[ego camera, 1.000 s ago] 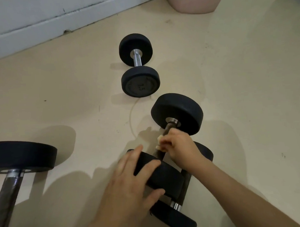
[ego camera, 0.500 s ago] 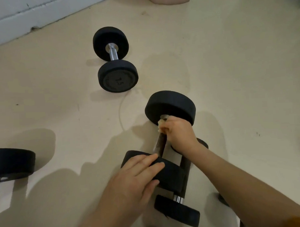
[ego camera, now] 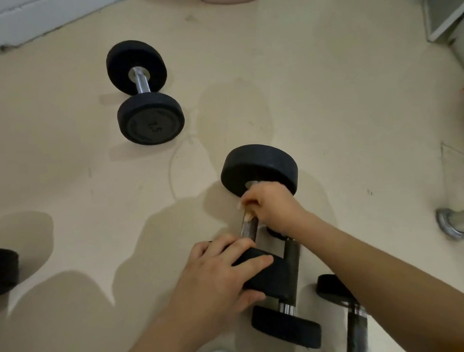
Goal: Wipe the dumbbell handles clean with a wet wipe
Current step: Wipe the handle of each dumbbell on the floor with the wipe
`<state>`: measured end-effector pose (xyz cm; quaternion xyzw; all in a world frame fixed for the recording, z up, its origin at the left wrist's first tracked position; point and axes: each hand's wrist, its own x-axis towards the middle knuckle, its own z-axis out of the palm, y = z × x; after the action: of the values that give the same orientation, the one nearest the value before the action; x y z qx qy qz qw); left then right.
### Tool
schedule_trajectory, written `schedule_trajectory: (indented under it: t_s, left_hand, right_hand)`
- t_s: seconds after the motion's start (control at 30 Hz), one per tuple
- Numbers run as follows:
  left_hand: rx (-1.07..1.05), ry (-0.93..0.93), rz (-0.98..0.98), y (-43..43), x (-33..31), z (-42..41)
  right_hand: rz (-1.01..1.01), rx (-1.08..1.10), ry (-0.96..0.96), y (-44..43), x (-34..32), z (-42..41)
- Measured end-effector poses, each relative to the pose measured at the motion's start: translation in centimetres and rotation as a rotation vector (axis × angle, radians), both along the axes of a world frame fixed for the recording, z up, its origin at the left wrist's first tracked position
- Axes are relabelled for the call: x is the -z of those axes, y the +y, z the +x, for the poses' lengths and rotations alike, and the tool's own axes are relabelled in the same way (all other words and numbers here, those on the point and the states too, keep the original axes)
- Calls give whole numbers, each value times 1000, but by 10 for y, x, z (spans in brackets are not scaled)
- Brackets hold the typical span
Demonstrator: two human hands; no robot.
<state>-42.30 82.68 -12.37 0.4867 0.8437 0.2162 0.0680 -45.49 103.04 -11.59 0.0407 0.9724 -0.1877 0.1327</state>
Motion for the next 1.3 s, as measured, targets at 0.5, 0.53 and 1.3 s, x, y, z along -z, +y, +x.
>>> schedule_trajectory:
  t_s: [0.5,0.53,1.3]
  left_hand:
    - [-49,-100,143,3,10,14]
    - [-57,-122,152,2,10,15]
    - [-395,-498,72,-51,-20,0]
  right_hand:
    - [-322,280,-25,6,15,48]
    - [-406,276,-107,5,13,57]
    - [-299,721,214,-22,13,-2]
